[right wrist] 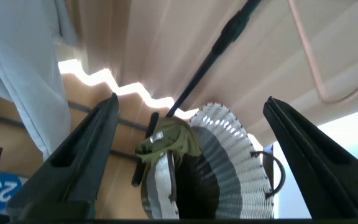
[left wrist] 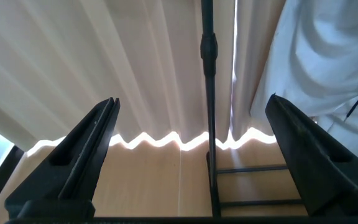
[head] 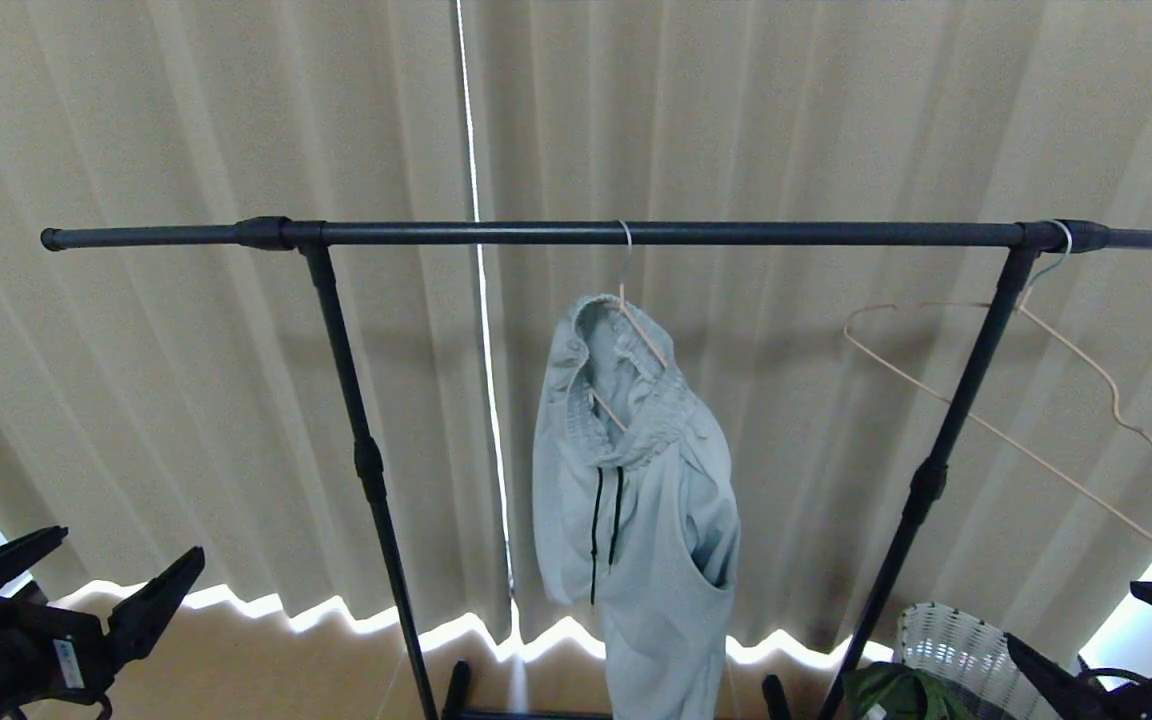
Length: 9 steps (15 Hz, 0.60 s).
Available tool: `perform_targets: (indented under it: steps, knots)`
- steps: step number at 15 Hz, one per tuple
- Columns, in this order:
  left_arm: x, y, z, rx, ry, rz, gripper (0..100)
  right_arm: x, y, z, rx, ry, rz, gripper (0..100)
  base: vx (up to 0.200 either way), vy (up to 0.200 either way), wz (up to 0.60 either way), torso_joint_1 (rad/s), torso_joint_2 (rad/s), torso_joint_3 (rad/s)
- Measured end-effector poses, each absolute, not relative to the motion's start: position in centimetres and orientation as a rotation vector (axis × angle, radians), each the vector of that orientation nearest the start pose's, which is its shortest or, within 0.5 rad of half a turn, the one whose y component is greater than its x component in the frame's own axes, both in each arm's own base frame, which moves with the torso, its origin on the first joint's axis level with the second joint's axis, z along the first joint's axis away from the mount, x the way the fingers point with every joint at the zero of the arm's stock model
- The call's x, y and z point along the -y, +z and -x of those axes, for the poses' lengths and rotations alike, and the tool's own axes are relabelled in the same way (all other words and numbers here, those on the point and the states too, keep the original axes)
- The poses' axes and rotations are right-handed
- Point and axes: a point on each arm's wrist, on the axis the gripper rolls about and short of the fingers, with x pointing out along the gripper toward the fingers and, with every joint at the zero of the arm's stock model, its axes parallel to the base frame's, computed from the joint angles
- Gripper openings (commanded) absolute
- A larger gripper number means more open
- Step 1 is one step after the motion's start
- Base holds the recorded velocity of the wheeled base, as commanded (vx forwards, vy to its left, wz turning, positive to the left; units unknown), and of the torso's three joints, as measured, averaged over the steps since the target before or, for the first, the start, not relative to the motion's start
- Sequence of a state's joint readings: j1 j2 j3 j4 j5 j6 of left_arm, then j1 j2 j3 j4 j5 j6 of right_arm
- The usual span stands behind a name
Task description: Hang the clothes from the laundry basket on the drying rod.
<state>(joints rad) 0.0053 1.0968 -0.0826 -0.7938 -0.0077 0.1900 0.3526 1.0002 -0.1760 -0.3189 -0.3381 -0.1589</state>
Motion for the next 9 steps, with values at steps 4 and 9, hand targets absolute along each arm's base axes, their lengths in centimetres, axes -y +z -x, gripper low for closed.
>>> perform_targets:
  steps: [4, 9]
  knots:
    - [0.02, 13.92, -11.67, -0.194, -0.03, -0.187, 100, -2.64, 12.18, -9.37, -0.487, 0.049, 0.331, 100, 0.0, 0.0, 0.0, 0.0, 0.0, 0.0]
    - [0.2, 14.14, -11.6, -0.174, -0.096, -0.177, 100, -2.55, 12.27, -9.16, -0.476, 0.044, 0.328, 100, 0.0, 0.0, 0.0, -0.049, 0.13, 0.069]
